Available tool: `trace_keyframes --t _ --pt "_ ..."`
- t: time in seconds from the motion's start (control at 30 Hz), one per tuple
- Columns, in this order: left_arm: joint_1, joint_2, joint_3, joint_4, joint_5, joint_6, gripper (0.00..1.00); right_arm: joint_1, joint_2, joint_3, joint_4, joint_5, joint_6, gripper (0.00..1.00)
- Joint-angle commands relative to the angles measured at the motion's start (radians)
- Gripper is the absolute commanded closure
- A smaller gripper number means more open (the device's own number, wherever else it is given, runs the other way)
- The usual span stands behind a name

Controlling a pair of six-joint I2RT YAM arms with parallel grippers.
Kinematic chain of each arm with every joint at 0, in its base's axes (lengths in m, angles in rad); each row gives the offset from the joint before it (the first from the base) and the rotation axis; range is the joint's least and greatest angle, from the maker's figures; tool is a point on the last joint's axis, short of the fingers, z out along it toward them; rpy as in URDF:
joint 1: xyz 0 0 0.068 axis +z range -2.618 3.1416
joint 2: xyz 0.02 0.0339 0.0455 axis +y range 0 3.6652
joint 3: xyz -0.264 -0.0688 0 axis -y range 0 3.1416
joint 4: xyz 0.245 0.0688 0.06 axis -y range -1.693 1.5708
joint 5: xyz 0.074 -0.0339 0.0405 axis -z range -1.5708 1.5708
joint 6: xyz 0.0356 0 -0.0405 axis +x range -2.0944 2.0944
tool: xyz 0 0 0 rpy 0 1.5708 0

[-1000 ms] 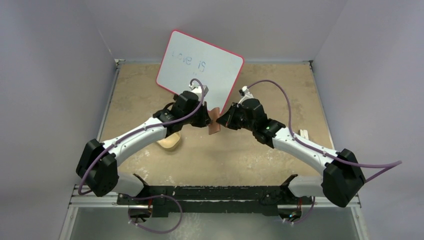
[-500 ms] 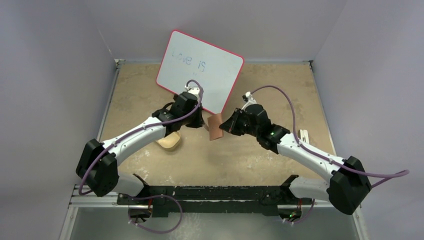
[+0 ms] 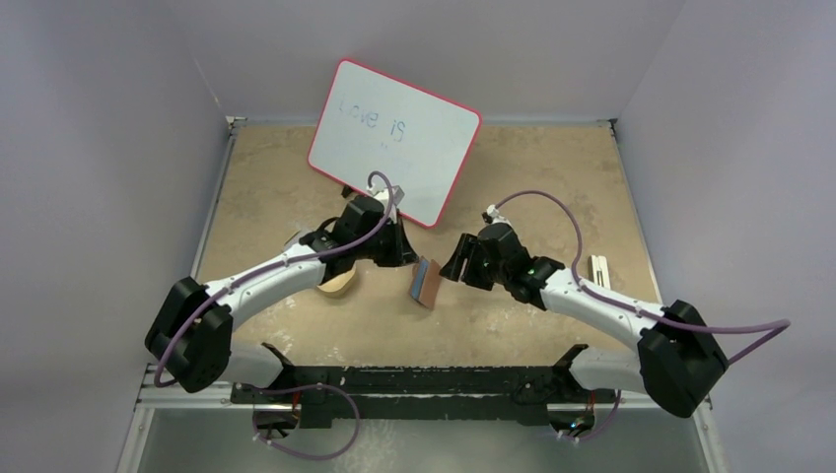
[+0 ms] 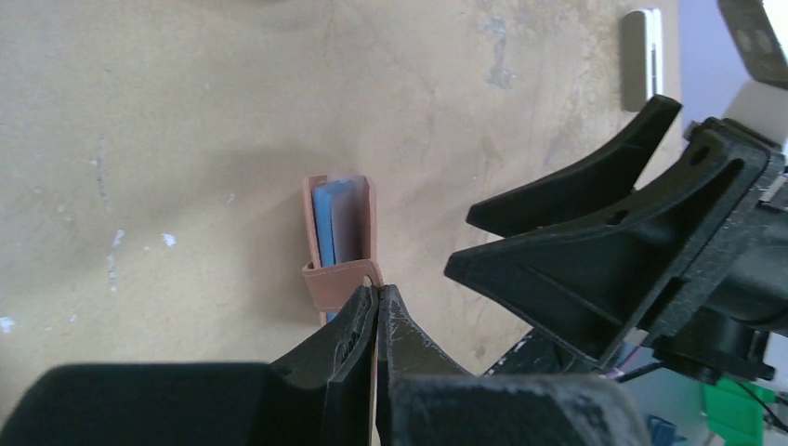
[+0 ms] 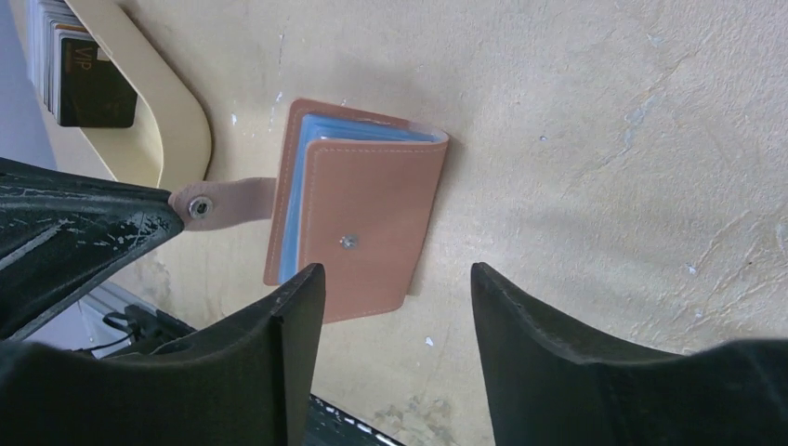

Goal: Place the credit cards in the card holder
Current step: Open the card holder at the center of the board.

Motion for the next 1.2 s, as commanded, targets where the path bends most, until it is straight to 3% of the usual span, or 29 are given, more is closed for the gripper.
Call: trace_keyframes --t 0.0,0.4,0.87,1.17 --pt "0.0 -0.004 -0.01 0.145 0.073 -0.068 1.0 0.004 0.003 0.014 0.033 0.003 -0.019 0.37" --pt "0.001 0.009 -0.028 0.166 0.068 -0.081 1.0 0.008 0.104 0.021 0.115 -0.059 0.07 0.32" --pt "0.002 0.008 -0.014 -0.006 -0.098 -0.01 1.0 0.007 0.13 0.016 -0.087 0.076 0.04 0.68" --pt "0.002 0.021 0.001 -0.128 -0.206 0.02 1.0 0.004 0.136 -0.033 -0.082 0.099 0.016 0.77"
